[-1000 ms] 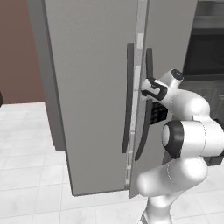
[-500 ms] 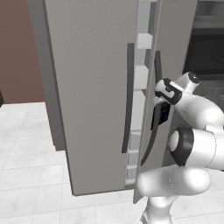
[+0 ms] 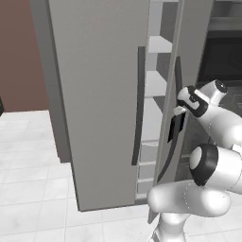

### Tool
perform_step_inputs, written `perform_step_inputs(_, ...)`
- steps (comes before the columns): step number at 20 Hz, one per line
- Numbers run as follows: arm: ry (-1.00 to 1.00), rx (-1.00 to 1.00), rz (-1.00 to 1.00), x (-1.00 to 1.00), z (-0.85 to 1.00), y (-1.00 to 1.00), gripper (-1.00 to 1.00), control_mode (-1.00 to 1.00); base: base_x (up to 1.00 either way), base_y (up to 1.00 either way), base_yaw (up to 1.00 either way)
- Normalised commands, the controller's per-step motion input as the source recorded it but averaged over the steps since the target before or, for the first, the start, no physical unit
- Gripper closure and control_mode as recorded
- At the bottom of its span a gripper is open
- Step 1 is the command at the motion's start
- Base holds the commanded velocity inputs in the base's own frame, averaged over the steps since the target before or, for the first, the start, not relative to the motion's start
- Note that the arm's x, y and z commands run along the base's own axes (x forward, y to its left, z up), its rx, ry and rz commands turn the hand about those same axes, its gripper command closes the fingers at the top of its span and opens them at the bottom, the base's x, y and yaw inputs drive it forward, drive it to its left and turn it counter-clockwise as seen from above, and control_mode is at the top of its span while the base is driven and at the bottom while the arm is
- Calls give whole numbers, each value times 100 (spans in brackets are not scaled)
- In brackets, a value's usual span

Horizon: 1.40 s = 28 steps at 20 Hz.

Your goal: Place one of the steaks on the plate and the other in the bowl. Then place the bowl in the fridge.

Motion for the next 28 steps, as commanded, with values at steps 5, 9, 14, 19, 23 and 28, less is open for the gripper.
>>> perform_step_inputs(5,0,0,0,-3,0,-2,-100,-100,0,0,0)
perform_step_inputs(9,0,-9,-12,-52,14,13,-100,-100,0,0,0)
perform_step_inputs(14,-5,-4,-22,-72,45,-4,-100,-100,0,0,0)
perform_step_inputs(19,-7,-4,-15,-84,1,51,-100,-100,0,0,0)
perform_step_inputs(23,-3,-11,-11,-39,0,93,-100,-100,0,0,0)
perform_step_inputs(28,-3,-3,-28,37,-3,80,-100,-100,0,0,0)
